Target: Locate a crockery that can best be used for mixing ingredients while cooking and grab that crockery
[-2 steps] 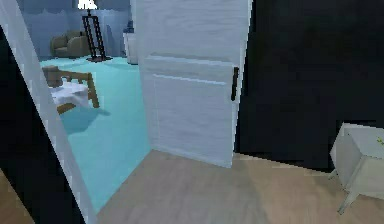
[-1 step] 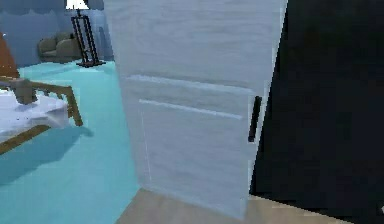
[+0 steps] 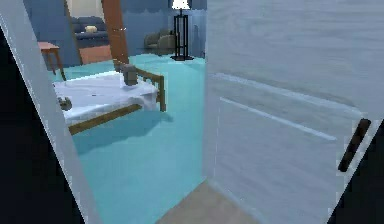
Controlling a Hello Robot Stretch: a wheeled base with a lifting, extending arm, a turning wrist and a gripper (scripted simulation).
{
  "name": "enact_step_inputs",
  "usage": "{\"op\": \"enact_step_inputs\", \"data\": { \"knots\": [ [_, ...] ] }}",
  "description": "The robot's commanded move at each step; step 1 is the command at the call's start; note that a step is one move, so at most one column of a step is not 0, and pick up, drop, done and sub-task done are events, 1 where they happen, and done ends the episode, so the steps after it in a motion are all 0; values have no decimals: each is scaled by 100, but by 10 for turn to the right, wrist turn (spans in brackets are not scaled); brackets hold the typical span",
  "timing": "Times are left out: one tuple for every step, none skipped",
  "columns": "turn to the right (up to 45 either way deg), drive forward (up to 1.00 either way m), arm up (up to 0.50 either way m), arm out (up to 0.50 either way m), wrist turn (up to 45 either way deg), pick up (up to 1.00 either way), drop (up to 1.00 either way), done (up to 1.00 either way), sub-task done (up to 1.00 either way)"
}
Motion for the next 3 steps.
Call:
{"op": "enact_step_inputs", "data": {
  "knots": [
    [0, 95, 0, 0, 0, 0, 0, 0, 0],
    [-300, 0, 0, 0, 0, 0, 0, 0, 0],
    [0, 5, 0, 0, 0, 0, 0, 0, 0]
  ]
}}
